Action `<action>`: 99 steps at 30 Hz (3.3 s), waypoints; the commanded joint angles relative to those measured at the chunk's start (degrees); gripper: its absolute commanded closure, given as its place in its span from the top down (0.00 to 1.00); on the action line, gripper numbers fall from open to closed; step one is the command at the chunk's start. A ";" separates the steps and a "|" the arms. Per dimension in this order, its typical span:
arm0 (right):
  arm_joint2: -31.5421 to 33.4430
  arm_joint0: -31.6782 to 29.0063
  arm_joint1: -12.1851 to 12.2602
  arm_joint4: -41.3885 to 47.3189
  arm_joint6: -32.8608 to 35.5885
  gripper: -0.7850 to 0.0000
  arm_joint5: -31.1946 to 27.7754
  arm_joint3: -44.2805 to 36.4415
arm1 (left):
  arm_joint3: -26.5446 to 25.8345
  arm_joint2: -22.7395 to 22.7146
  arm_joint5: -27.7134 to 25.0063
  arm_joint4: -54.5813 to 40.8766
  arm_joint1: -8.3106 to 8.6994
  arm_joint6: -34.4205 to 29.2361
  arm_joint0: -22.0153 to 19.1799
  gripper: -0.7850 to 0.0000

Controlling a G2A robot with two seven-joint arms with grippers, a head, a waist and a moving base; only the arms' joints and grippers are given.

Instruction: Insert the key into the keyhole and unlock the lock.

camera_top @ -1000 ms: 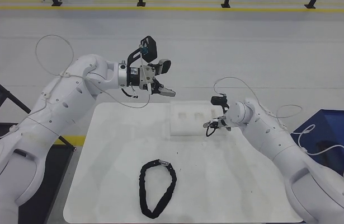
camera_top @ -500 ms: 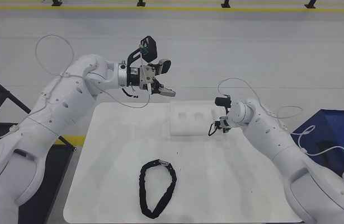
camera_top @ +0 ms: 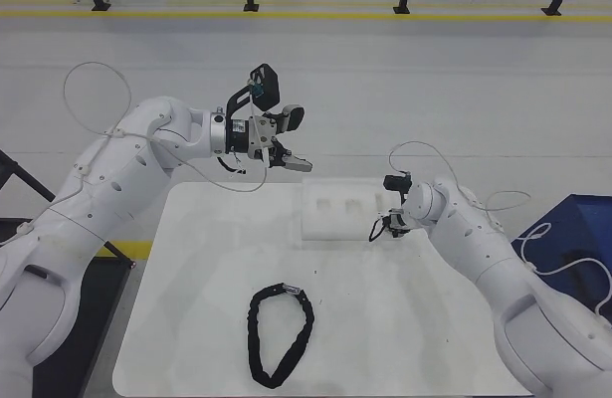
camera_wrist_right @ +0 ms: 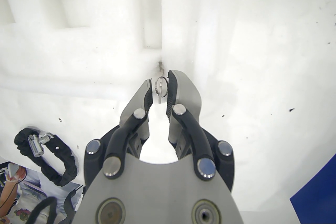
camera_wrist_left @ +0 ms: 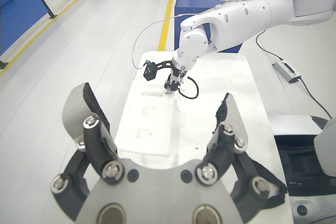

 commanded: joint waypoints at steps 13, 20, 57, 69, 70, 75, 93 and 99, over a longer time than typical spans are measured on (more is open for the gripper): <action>0.55 2.31 -2.55 -0.51 0.65 0.00 -2.55 5.67 | 0.00 0.00 0.00 0.00 0.00 0.00 0.00 1.00; 1.88 3.59 -1.71 -1.63 3.60 0.00 -5.54 4.16 | 0.00 0.00 0.00 0.00 0.00 0.00 0.00 1.00; 55.39 -45.48 19.69 15.72 -0.32 0.00 -37.49 -67.13 | 0.00 0.00 0.00 0.00 0.00 0.00 0.00 1.00; 55.40 -45.50 19.72 15.80 -0.37 0.00 -37.75 -66.90 | 0.00 0.00 0.00 0.00 0.00 0.00 0.00 1.00; 55.40 -45.50 19.72 15.80 -0.37 0.00 -37.75 -66.90 | 0.01 -0.03 0.54 0.26 0.01 -0.08 0.16 1.00; 55.40 -45.50 19.72 15.80 -0.37 0.00 -37.75 -66.90 | -1.42 -0.11 5.16 4.92 0.25 -1.79 3.89 1.00; 55.40 -45.50 19.72 15.80 -0.37 0.00 -37.75 -66.90 | 2.73 3.33 0.00 15.48 -0.68 -6.44 16.30 1.00; 55.40 -45.50 19.72 15.80 -0.37 0.00 -37.75 -66.90 | 0.25 6.79 0.00 15.85 -1.03 -8.38 18.10 1.00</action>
